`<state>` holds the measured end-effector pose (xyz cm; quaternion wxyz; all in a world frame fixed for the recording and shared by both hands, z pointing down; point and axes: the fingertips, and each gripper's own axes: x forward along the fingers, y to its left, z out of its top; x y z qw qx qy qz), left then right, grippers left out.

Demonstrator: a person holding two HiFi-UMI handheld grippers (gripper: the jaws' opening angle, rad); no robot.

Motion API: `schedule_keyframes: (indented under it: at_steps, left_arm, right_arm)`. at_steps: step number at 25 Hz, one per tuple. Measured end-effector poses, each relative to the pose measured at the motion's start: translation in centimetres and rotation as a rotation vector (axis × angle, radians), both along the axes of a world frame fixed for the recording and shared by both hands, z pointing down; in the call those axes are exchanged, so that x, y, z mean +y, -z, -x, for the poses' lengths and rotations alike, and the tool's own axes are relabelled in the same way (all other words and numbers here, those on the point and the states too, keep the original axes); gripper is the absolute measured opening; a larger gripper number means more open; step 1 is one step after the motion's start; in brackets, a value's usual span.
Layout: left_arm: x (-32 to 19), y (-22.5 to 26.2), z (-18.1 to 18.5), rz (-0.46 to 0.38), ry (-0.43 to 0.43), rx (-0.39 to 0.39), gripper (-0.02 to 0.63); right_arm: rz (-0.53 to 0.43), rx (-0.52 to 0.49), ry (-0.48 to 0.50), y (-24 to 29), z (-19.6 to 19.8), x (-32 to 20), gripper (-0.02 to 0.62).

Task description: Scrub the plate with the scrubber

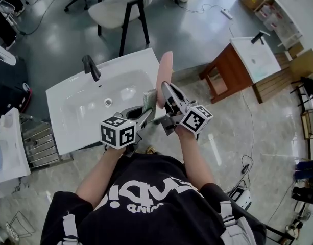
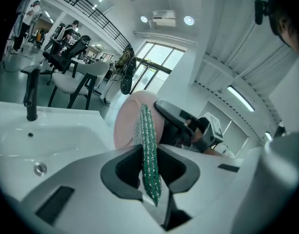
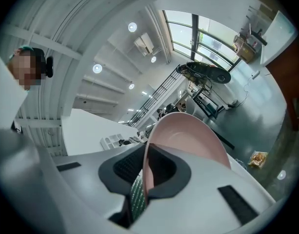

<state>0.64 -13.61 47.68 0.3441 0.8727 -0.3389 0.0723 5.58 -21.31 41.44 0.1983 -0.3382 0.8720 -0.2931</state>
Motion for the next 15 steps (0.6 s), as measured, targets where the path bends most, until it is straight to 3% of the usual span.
schedule_keyframes:
  at_steps: [15]
  left_arm:
    - [-2.9, 4.3, 2.0, -0.16, 0.033, -0.079, 0.086]
  right_arm:
    - [0.057, -0.031, 0.121, -1.0, 2.3, 2.3, 0.04]
